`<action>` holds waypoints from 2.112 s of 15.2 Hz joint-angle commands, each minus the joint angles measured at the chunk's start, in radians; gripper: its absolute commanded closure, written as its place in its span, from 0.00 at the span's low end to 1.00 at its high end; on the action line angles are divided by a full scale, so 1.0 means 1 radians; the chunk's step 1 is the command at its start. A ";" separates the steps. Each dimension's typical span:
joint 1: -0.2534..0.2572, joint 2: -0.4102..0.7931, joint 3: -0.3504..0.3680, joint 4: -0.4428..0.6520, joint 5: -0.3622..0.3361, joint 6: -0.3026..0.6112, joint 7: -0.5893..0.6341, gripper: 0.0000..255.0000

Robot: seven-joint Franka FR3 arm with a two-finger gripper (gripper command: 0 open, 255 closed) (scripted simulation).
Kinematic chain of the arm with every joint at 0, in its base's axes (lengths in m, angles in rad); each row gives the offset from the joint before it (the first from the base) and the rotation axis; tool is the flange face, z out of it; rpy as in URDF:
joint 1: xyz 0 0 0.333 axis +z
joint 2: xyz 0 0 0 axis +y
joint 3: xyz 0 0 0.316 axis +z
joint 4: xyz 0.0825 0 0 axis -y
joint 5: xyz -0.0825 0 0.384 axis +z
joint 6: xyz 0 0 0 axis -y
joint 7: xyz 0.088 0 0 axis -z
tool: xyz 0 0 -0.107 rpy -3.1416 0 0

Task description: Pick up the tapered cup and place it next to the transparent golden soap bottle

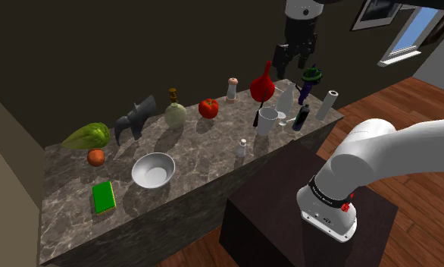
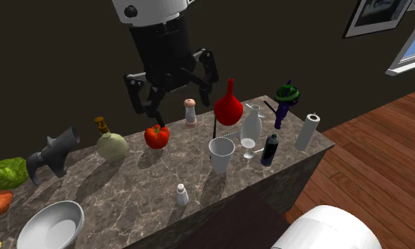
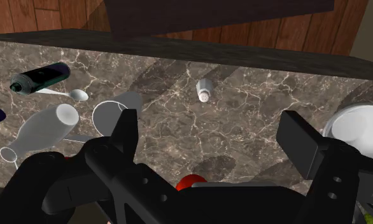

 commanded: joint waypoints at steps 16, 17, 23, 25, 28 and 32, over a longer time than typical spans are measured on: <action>-0.063 0.300 -0.152 -0.203 -0.124 0.495 -0.117 0.00; -0.067 0.332 -0.162 -0.205 -0.131 0.529 -0.123 0.00; -0.093 0.544 -0.214 -0.188 -0.161 0.723 -0.165 0.00; -0.100 0.622 -0.229 -0.171 -0.166 0.783 -0.180 0.00; -0.112 0.742 -0.248 -0.135 -0.165 0.867 -0.205 0.00; -0.132 0.906 -0.263 -0.068 -0.151 0.963 -0.243 0.00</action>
